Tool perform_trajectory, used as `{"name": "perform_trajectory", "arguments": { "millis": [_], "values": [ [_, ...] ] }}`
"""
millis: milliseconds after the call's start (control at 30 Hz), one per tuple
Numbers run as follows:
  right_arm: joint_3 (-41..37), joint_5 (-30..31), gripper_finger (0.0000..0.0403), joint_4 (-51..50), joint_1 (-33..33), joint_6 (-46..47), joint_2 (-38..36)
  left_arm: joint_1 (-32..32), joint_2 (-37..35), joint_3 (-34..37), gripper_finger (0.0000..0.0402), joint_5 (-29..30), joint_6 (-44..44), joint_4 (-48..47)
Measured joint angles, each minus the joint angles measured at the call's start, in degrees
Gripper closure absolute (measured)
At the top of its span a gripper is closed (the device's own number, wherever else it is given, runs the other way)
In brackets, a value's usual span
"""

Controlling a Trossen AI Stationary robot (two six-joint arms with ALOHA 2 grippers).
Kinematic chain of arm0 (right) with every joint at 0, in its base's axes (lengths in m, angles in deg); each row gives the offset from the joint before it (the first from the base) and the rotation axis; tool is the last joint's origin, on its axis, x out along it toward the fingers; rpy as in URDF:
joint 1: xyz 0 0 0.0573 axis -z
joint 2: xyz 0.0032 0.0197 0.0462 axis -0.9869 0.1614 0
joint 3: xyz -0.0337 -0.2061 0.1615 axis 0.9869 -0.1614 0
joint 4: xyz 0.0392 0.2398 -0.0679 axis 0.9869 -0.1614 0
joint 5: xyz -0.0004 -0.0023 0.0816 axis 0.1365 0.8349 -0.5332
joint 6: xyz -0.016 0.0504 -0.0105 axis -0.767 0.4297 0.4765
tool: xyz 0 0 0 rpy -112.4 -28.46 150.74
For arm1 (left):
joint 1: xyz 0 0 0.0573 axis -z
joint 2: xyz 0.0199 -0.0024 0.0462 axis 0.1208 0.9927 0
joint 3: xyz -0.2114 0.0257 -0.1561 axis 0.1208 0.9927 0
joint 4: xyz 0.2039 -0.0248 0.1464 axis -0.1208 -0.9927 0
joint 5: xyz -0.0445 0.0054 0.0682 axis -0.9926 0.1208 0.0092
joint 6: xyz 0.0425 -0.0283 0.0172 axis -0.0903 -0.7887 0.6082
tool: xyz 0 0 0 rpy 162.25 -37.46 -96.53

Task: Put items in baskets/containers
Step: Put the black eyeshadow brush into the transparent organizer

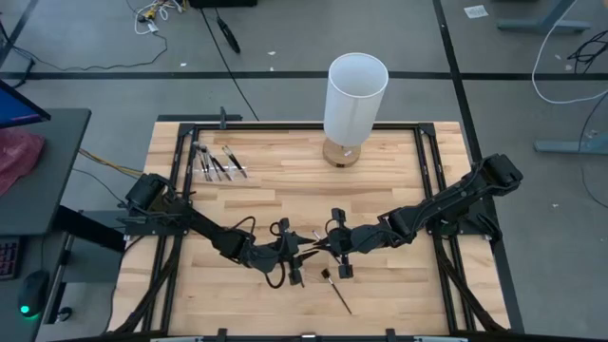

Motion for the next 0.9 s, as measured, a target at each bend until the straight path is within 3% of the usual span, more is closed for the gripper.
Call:
{"name": "perform_trajectory", "arguments": {
  "millis": [667,900],
  "values": [
    [0.04,-0.53,0.0394,0.15,0.02,0.14,0.02,-0.83,0.07,0.04,0.0379,-2.83,2.72,4.72],
    [0.04,0.43,0.0348,-1.66,-0.05,-0.78,-0.66,-0.75,0.07,0.0,0.0387,-1.34,2.43,5.34]
  ]
}}
